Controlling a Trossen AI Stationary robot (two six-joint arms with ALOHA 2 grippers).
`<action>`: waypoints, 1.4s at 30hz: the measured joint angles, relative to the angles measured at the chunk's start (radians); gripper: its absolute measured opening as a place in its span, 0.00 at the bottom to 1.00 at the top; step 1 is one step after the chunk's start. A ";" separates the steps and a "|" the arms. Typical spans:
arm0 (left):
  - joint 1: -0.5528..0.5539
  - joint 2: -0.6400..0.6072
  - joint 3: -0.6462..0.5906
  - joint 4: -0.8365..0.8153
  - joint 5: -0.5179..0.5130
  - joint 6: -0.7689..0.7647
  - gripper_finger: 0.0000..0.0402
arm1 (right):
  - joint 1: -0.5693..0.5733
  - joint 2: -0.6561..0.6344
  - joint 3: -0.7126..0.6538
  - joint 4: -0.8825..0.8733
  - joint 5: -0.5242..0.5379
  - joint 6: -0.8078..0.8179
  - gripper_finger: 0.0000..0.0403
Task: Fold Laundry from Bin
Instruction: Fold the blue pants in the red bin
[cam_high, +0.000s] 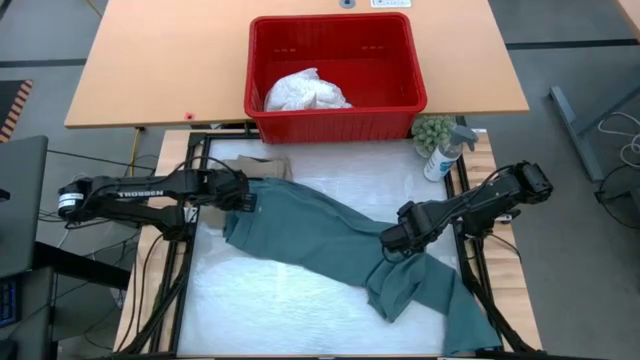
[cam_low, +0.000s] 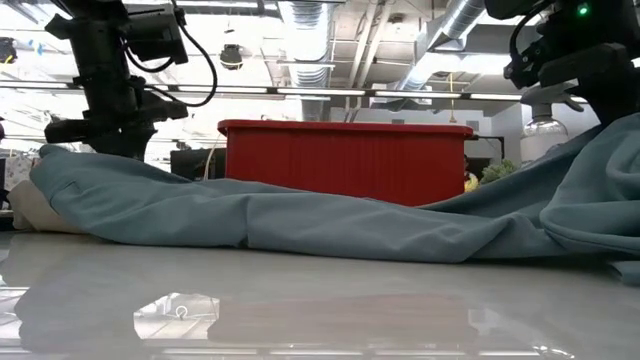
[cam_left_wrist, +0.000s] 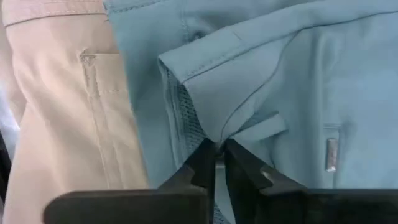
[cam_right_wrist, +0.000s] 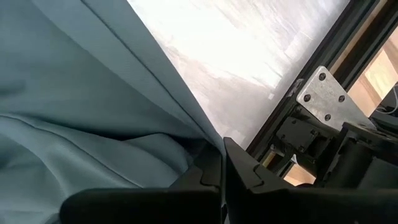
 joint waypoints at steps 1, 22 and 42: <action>0.000 -0.001 0.000 0.000 0.000 0.001 0.03 | 0.000 0.000 0.000 0.000 0.005 0.000 0.06; 0.095 0.014 0.167 -0.155 -0.157 0.148 0.00 | 0.000 0.000 0.000 0.001 0.022 0.002 0.06; 0.121 0.074 0.191 -0.065 -0.305 0.309 0.01 | -0.011 0.000 0.000 -0.001 0.022 -0.019 0.06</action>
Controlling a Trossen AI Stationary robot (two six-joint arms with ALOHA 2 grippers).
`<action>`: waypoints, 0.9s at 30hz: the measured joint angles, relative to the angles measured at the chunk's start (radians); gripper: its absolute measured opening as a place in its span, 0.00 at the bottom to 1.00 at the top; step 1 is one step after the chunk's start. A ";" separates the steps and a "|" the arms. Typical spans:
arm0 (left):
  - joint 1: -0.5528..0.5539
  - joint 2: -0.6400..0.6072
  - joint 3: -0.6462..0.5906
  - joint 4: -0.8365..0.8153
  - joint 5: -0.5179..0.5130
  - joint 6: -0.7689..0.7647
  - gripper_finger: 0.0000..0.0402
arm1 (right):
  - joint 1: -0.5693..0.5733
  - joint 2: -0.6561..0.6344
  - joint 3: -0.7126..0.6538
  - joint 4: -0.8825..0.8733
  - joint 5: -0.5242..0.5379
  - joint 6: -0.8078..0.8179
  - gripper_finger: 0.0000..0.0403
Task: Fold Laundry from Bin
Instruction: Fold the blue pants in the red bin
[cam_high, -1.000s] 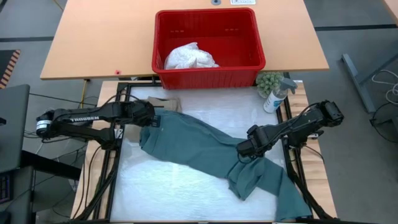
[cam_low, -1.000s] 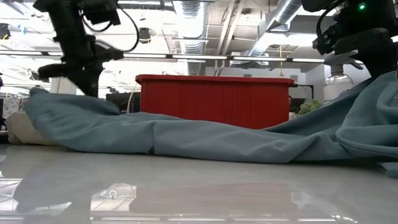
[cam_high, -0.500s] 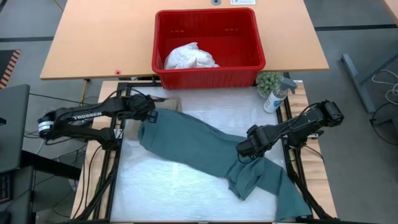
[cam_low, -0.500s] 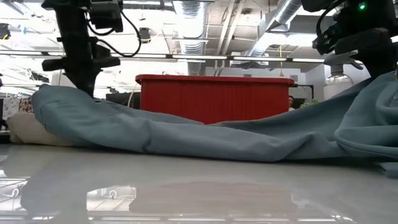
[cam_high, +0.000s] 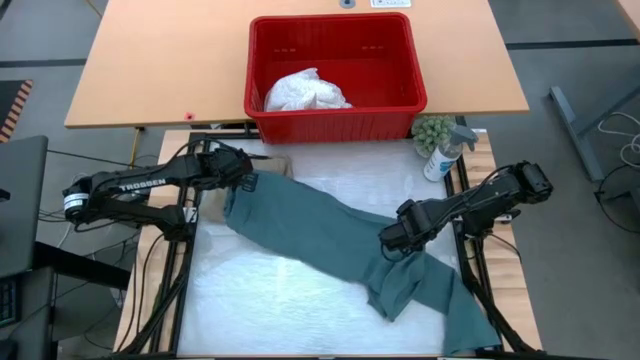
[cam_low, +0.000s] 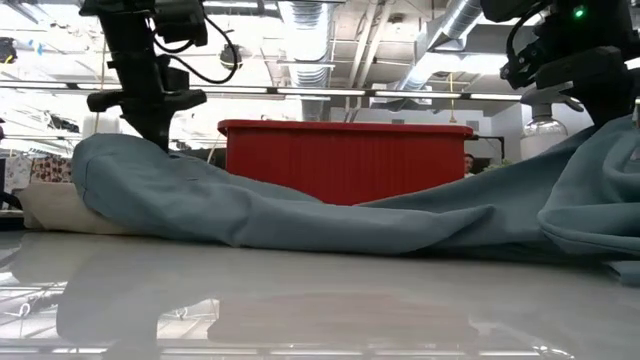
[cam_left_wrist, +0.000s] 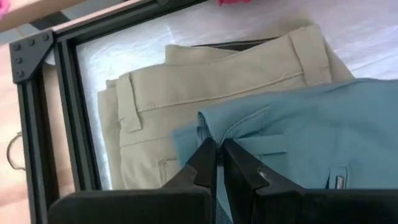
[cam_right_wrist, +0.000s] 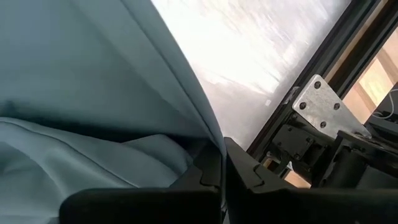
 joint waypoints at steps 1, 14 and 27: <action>0.000 0.000 0.000 0.000 0.000 0.015 0.01 | 0.000 0.000 0.000 -0.001 0.000 0.008 0.06; 0.000 0.000 0.000 0.000 0.073 0.163 0.30 | 0.000 0.000 0.000 0.000 0.029 0.053 0.08; 0.000 -0.003 0.237 -0.003 0.173 0.270 0.49 | 0.000 0.000 0.000 0.058 0.032 -0.035 0.08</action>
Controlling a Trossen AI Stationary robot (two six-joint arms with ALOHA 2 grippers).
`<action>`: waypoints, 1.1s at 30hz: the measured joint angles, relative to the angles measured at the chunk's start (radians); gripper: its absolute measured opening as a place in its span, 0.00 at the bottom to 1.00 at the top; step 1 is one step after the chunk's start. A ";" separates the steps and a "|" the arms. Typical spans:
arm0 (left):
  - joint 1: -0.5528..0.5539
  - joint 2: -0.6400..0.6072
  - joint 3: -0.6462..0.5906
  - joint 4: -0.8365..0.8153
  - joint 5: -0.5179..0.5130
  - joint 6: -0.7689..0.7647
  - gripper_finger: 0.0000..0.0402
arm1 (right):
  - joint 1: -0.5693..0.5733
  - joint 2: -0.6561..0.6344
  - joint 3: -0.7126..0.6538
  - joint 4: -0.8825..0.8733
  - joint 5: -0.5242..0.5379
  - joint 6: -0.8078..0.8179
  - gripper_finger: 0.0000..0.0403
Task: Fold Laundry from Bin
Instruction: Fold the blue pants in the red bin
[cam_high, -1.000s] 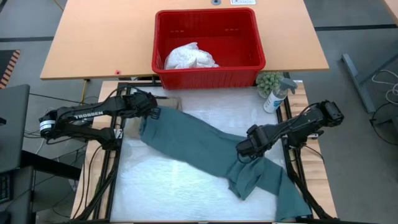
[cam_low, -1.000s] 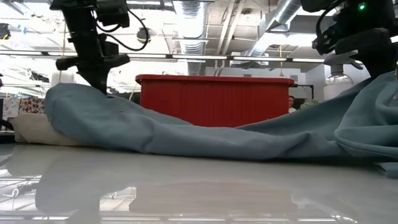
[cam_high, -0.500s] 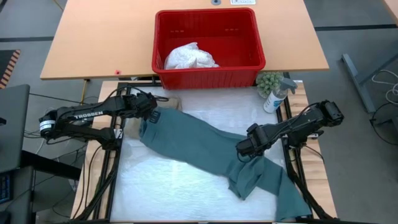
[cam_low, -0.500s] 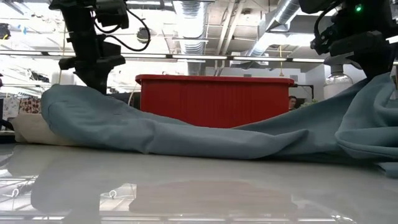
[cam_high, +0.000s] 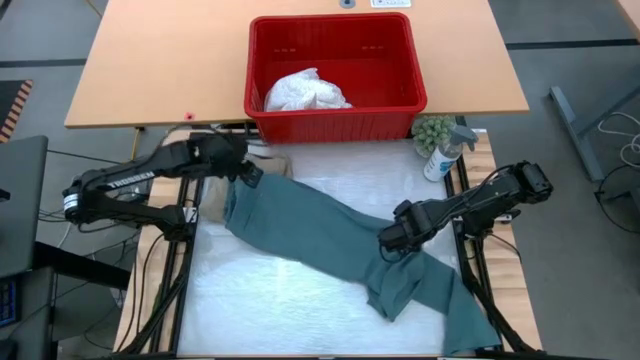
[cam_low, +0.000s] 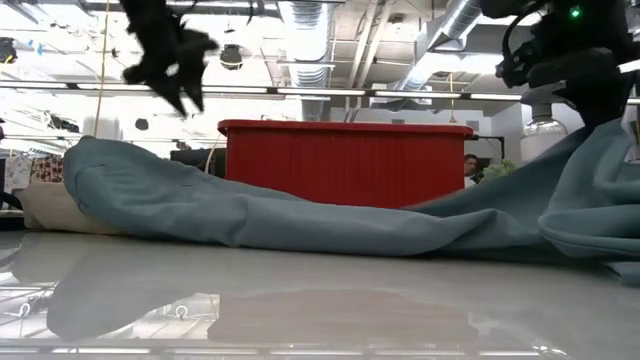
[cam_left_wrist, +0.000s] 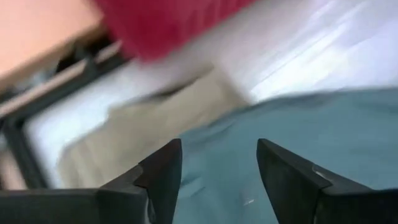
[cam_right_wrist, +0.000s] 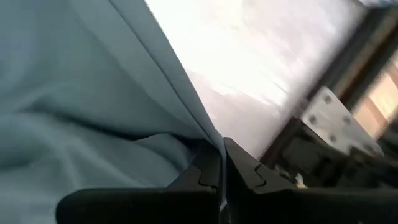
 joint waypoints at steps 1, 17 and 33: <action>0.000 0.000 0.036 0.011 0.023 0.024 0.49 | 0.000 0.000 0.000 0.021 0.002 -0.030 0.08; -0.010 -0.005 0.292 0.049 0.163 0.112 0.49 | -0.030 -0.143 0.020 -0.072 0.083 -0.035 0.17; -0.298 -0.005 -0.036 0.526 0.266 0.077 0.49 | -0.014 -0.232 0.018 -0.052 0.223 -0.026 0.36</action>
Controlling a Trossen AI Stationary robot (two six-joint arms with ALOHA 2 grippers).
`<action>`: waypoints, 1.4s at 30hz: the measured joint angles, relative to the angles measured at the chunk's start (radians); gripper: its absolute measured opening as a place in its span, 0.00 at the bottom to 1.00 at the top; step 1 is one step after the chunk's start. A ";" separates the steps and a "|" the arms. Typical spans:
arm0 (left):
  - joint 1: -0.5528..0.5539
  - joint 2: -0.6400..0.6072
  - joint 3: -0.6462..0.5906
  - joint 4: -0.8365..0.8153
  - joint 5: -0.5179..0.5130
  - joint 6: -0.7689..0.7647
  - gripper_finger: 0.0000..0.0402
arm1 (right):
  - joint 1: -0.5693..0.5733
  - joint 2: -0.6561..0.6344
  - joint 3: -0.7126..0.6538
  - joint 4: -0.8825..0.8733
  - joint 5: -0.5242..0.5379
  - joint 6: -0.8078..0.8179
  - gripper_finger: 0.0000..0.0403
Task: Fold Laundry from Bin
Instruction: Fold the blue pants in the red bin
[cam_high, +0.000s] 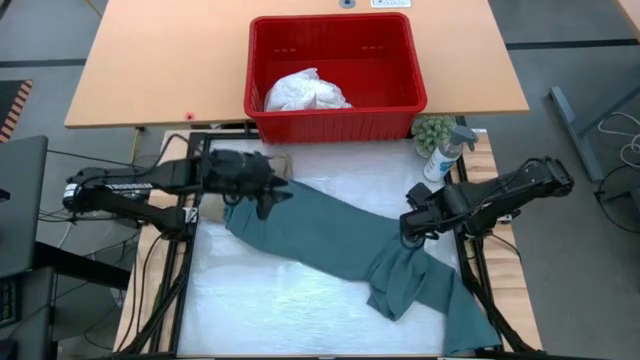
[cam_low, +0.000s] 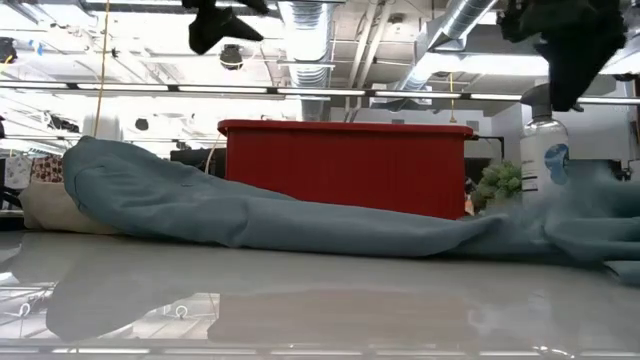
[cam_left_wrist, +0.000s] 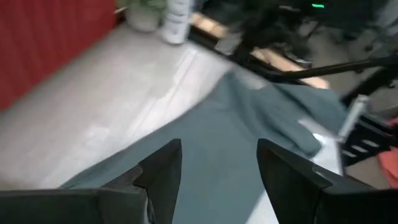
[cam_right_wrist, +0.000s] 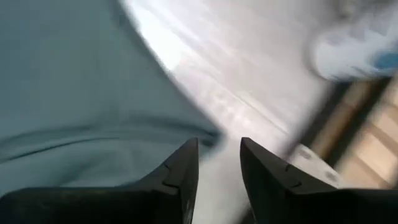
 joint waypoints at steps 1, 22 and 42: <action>-0.018 0.000 -0.012 0.023 -0.013 -0.004 0.49 | -0.007 0.002 0.000 -0.029 -0.004 0.016 0.36; -0.566 0.005 -0.067 -0.218 -0.551 -0.618 0.49 | 0.030 0.009 -0.001 0.468 0.037 -0.292 0.36; -0.736 0.219 -0.067 -0.935 -0.449 -1.360 0.49 | 0.005 0.009 -0.001 0.468 0.060 -0.309 0.36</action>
